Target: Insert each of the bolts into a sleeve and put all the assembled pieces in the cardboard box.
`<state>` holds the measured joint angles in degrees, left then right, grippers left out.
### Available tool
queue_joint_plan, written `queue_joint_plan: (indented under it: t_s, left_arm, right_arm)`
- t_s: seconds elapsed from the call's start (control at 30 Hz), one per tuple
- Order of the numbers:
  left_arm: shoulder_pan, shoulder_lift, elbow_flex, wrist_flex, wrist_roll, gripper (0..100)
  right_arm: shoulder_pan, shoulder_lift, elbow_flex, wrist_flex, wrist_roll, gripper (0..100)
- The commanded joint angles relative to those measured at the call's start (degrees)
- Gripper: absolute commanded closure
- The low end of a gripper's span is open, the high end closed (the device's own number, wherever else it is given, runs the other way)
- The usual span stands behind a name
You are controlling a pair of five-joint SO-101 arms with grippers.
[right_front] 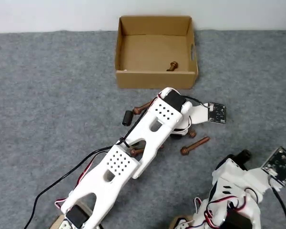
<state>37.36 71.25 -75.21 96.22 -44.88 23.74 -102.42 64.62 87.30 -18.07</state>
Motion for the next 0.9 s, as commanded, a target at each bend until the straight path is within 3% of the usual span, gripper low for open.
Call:
queue_joint_plan:
  t_s: [0.0, 0.37, 0.57, 0.87]
  left_arm:
    - [0.5, -0.5, -0.7, -2.8, -0.5, 82]
    - [2.8, -0.5, -6.6, -1.7, -0.6, 82]
    - [2.8, -0.5, -10.8, 1.8, -4.5, 82]
    - [3.3, 3.9, -10.4, -1.1, -4.9, 82]
  right_arm:
    - [0.6, -0.2, -0.2, -1.3, 0.4, 99.1]
    - [0.6, -0.2, -0.2, -1.3, 0.4, 99.1]
    - [0.6, -0.2, -0.2, -1.3, 0.4, 99.1]
    - [0.6, -0.2, -0.2, -1.3, 0.4, 99.1]
